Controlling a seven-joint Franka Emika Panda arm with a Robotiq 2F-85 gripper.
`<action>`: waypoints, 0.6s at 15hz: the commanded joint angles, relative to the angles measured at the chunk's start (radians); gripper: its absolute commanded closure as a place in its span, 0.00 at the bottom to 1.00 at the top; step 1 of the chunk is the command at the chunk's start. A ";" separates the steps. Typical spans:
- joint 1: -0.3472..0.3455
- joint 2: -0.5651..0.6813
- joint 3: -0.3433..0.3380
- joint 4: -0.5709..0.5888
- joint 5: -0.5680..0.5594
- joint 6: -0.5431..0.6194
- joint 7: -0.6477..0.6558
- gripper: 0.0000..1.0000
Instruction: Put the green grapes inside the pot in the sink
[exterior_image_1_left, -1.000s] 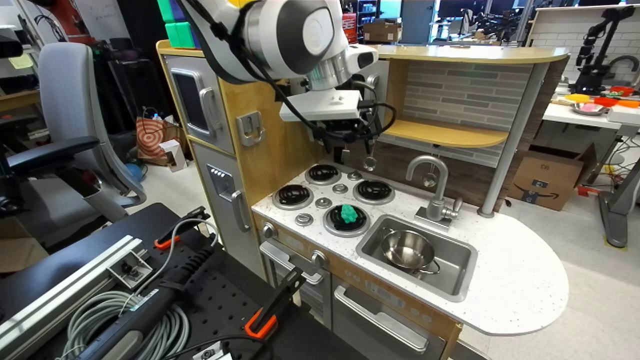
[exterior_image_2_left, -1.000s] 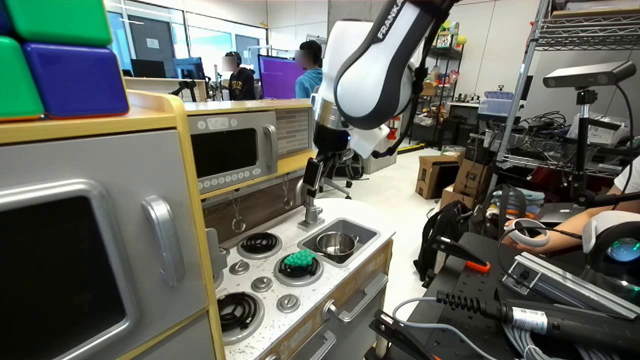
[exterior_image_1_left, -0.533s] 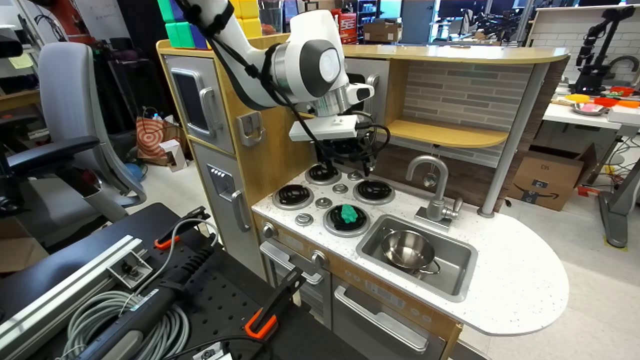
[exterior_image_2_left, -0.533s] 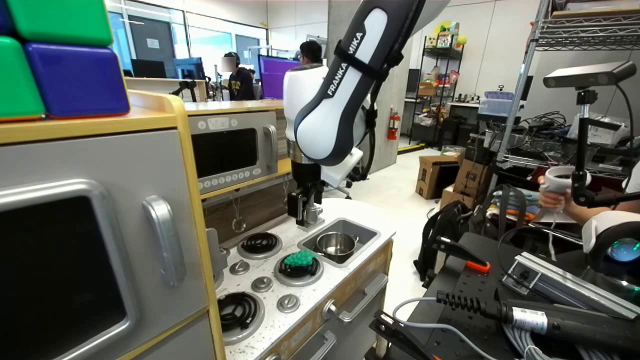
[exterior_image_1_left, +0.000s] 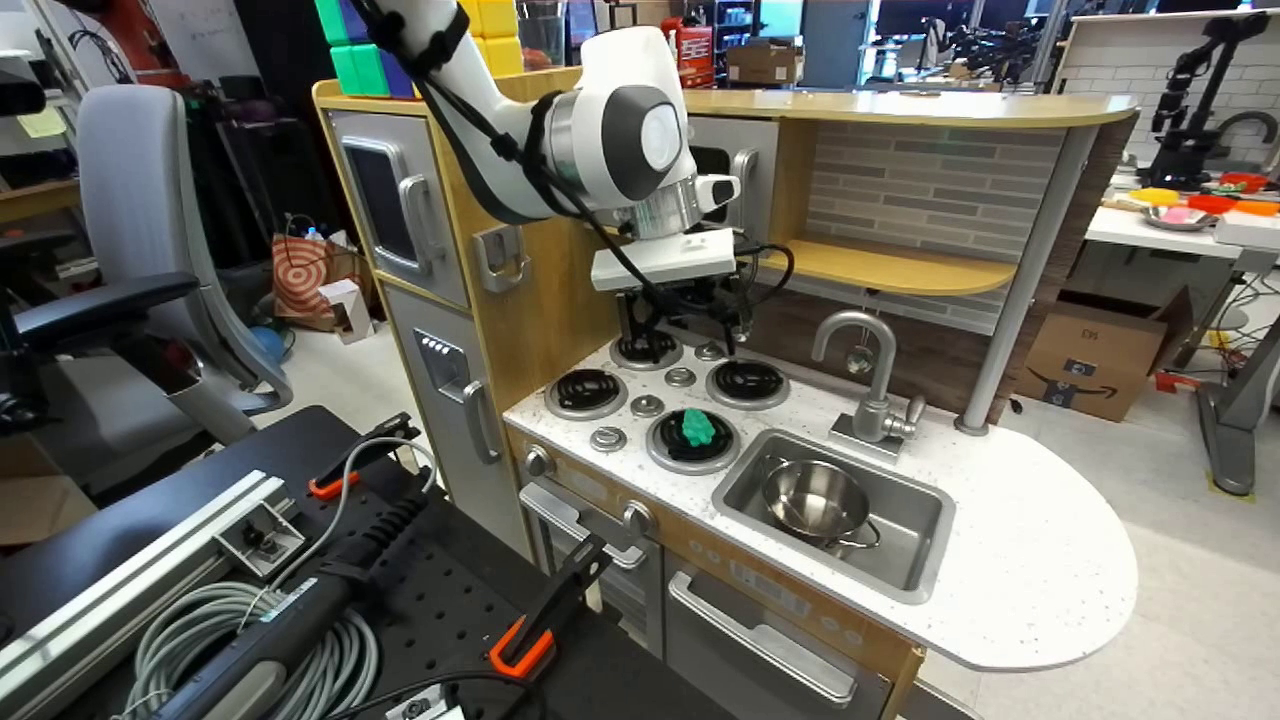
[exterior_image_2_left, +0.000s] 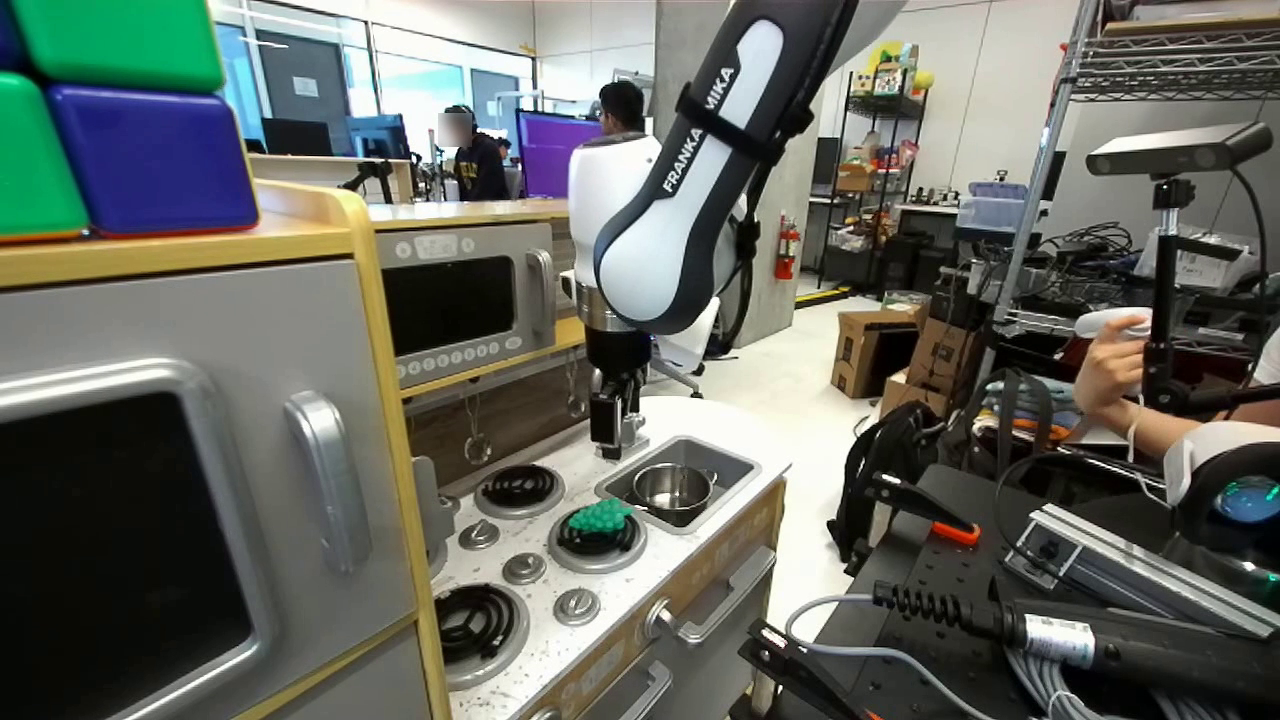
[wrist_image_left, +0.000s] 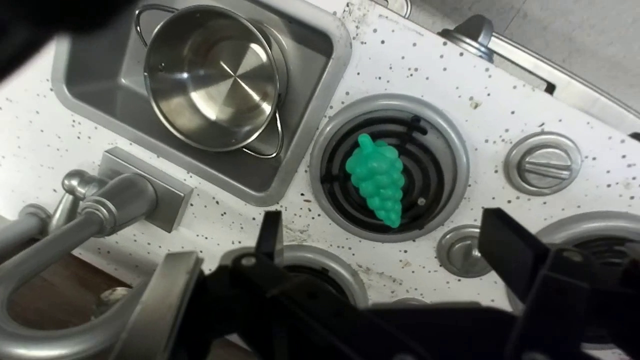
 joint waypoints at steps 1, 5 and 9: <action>-0.109 -0.011 0.107 0.010 -0.025 -0.026 -0.204 0.00; -0.220 0.022 0.223 0.053 -0.002 -0.059 -0.450 0.00; -0.215 0.004 0.222 0.029 0.017 -0.065 -0.468 0.00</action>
